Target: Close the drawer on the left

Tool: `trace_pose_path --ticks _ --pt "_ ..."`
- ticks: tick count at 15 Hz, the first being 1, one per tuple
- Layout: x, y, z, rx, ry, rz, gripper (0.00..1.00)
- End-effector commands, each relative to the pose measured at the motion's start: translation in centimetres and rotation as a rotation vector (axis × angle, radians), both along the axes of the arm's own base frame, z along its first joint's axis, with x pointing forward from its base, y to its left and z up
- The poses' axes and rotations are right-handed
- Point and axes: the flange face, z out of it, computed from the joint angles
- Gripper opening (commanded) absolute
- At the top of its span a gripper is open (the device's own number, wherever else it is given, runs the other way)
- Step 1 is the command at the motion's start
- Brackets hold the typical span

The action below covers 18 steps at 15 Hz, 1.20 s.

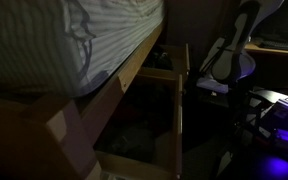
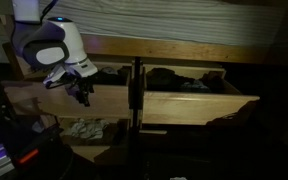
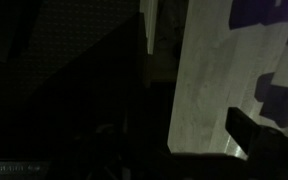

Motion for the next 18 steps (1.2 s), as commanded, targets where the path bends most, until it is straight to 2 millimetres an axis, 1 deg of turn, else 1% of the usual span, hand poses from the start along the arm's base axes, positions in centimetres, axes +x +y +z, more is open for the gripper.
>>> trace_pose_path --ticks 1,2,5,7,8,9,10,12,13,14,15,16,17,18 --pt "3.8 3.6 -2.8 -0.006 0.08 0.062 1.0" --pt "3.3 3.6 -2.8 -0.018 0.076 0.074 1.0" --pt "2.8 3.7 -2.6 -0.027 0.061 0.079 1.0" --pt "2.4 2.9 -2.5 -0.053 0.037 0.046 1.0" --pt "2.2 3.3 -2.6 -0.039 0.055 0.052 1.0" --pt "2.2 4.6 -2.8 -0.001 0.109 0.099 1.0" --pt "0.0 0.1 -0.1 0.001 0.004 0.001 1.0" --pt "0.0 0.1 -0.1 0.001 0.005 0.002 1.0" --pt "1.2 0.4 0.0 0.006 -0.016 -0.009 1.0" --pt "4.5 1.9 0.9 0.026 -0.073 -0.007 1.0" --pt "7.8 3.9 2.3 0.042 -0.146 -0.002 1.0" --pt "7.6 5.3 0.8 0.034 -0.169 -0.004 1.0" --pt "9.9 6.3 2.5 0.04 -0.182 0.003 1.0" --pt "11.4 7.4 2.8 0.049 -0.208 -0.004 1.0"
